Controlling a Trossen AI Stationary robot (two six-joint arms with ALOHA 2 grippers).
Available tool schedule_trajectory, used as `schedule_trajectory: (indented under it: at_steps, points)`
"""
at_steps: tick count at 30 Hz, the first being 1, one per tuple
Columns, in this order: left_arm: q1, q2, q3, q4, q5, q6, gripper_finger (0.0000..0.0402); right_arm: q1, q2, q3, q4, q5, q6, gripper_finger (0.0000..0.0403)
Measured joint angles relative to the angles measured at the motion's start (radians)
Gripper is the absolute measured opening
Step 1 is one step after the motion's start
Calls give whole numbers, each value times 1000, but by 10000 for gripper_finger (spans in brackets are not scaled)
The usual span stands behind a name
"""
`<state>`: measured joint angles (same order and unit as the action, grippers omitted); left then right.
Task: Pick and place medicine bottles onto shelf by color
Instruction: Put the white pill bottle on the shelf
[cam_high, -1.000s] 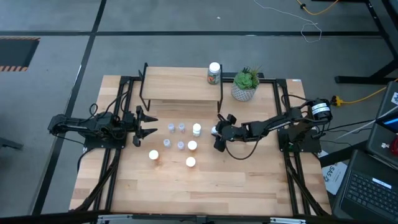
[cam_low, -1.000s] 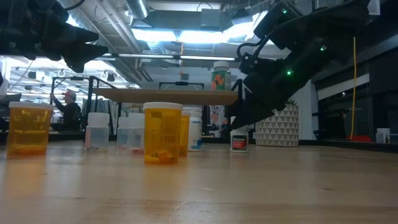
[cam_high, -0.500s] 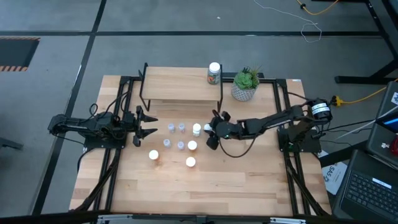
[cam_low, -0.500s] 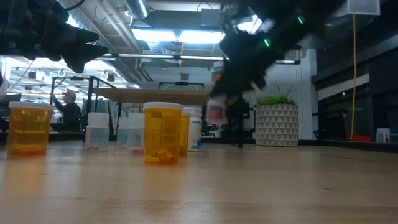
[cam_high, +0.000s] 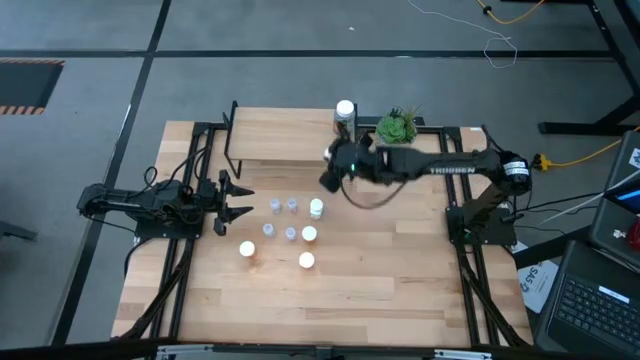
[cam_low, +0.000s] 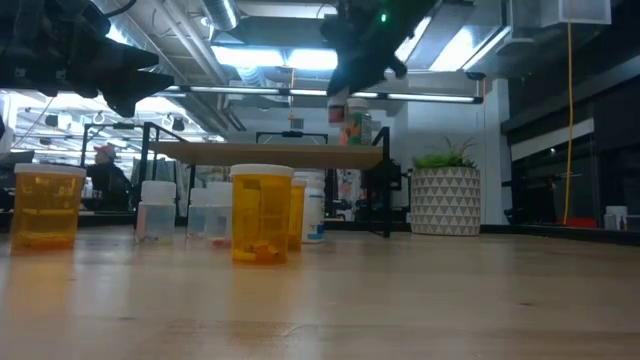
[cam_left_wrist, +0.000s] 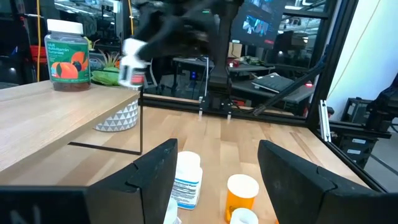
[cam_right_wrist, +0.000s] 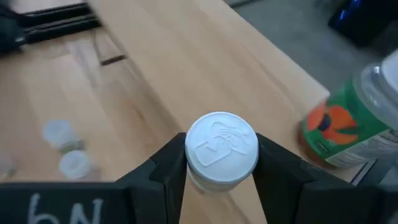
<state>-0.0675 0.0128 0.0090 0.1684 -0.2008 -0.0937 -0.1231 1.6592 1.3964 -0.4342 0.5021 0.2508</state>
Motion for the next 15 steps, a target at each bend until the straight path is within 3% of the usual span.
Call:
schedule_trajectory:
  at_steps: [4,11,15]
  points:
    - [0,0,0,0,0,0,219,-93,0,-23,13,-107,71,152]
    - [0,0,0,0,0,0,219,-138,2,-30,11,-121,78,153]
    - [0,0,0,0,0,0,219,-146,2,-30,17,-122,31,201]
